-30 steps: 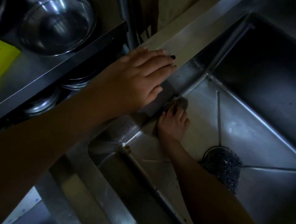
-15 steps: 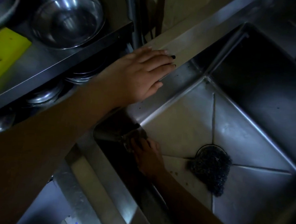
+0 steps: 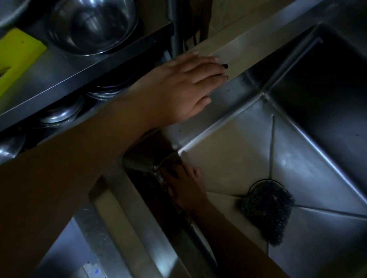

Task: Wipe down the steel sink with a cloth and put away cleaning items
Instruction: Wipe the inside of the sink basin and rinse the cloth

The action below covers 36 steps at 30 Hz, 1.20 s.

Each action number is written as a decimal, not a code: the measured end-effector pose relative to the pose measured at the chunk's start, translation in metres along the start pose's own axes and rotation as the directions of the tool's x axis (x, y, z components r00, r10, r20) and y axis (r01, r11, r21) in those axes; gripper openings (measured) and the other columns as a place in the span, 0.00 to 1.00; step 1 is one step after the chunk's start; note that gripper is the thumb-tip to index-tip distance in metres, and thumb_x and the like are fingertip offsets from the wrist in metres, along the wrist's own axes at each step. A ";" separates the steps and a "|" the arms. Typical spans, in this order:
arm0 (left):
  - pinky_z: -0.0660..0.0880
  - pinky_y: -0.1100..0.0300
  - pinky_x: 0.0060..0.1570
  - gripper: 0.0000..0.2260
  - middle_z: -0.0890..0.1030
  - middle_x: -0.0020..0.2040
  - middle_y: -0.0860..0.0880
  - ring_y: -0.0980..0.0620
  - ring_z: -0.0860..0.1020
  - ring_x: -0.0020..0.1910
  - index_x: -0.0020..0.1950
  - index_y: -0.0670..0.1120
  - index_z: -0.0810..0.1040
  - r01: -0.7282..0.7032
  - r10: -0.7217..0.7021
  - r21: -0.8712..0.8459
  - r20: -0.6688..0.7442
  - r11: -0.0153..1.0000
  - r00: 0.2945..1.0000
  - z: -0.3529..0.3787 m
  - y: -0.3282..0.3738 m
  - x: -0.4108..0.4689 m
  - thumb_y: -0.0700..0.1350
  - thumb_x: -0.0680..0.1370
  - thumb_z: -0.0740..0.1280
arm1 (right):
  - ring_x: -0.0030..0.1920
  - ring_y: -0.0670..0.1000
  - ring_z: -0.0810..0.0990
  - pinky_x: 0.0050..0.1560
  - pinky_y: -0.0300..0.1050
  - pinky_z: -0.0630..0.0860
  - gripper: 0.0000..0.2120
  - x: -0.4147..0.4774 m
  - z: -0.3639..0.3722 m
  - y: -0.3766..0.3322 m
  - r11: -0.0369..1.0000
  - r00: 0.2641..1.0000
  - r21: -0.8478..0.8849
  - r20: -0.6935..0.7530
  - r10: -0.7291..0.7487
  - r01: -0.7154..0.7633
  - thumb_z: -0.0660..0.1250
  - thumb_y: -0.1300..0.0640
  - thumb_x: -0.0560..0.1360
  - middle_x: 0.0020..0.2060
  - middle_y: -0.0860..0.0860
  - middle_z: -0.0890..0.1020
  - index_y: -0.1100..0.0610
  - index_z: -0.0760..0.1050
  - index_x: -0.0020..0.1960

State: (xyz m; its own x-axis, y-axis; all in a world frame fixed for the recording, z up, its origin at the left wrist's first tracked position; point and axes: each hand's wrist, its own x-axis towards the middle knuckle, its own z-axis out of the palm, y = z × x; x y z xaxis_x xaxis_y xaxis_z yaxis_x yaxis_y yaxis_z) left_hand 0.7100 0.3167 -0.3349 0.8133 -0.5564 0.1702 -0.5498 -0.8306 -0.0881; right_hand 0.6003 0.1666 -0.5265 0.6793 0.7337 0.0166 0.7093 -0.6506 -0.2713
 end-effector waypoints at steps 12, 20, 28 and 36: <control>0.58 0.49 0.71 0.20 0.69 0.69 0.43 0.46 0.65 0.71 0.69 0.42 0.67 0.011 -0.011 -0.026 0.008 1.000 1.000 -0.001 0.001 0.002 0.48 0.80 0.54 | 0.41 0.54 0.79 0.43 0.42 0.73 0.20 -0.025 0.005 0.002 0.997 0.999 0.066 -0.034 0.042 -0.040 0.58 0.46 0.71 0.44 0.50 0.80 0.47 0.77 0.60; 0.55 0.52 0.71 0.21 0.69 0.70 0.43 0.47 0.64 0.71 0.70 0.42 0.66 0.014 -0.014 -0.024 0.011 1.000 1.000 0.000 0.000 0.001 0.49 0.80 0.52 | 0.41 0.54 0.79 0.40 0.43 0.73 0.19 -0.011 0.003 -0.005 0.986 0.986 0.063 -0.063 0.157 -0.153 0.57 0.45 0.71 0.44 0.50 0.81 0.45 0.79 0.58; 0.56 0.51 0.71 0.21 0.68 0.70 0.43 0.46 0.63 0.71 0.70 0.42 0.66 0.014 -0.013 -0.024 0.022 1.000 1.000 0.002 -0.001 0.001 0.49 0.80 0.53 | 0.41 0.51 0.77 0.42 0.45 0.63 0.20 -0.057 0.004 0.006 0.991 0.989 -0.049 -0.091 0.120 -0.125 0.58 0.44 0.69 0.42 0.49 0.81 0.45 0.80 0.55; 0.56 0.51 0.71 0.21 0.68 0.70 0.43 0.46 0.63 0.71 0.70 0.41 0.66 0.018 -0.018 -0.028 0.016 0.999 1.000 0.001 0.002 0.003 0.48 0.79 0.54 | 0.40 0.53 0.78 0.41 0.43 0.73 0.17 -0.011 0.000 0.000 0.971 0.970 0.004 -0.044 0.238 -0.239 0.61 0.45 0.72 0.42 0.50 0.80 0.47 0.79 0.57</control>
State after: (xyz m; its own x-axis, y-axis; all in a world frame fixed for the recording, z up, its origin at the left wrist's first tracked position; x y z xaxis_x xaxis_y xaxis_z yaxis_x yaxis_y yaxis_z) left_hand 0.7119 0.3136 -0.3351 0.8260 -0.5418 0.1557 -0.5399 -0.8397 -0.0576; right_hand 0.5927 0.1588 -0.5265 0.8364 0.5481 -0.0066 0.5261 -0.8060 -0.2712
